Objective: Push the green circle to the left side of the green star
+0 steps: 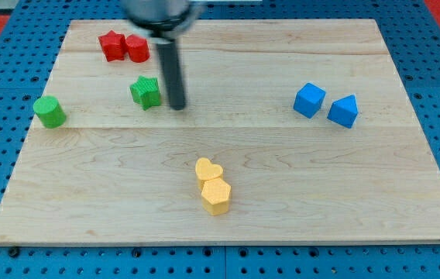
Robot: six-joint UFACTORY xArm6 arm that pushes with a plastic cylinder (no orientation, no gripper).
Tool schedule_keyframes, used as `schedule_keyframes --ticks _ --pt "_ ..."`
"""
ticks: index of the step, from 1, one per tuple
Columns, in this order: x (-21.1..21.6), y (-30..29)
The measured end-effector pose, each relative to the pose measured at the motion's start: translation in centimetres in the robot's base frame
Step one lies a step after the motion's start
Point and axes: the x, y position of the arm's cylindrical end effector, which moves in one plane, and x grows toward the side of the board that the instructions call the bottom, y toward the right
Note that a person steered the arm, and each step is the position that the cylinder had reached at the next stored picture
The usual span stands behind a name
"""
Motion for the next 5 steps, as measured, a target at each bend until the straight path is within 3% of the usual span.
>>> schedule_keyframes --ticks 1,2,3,4,5 --pt "-3.3 -1.7" --pt "-2.8 -8.2" --pt "-1.6 -11.2" --pt "0.6 -7.3" --pt "9.0 -11.5"
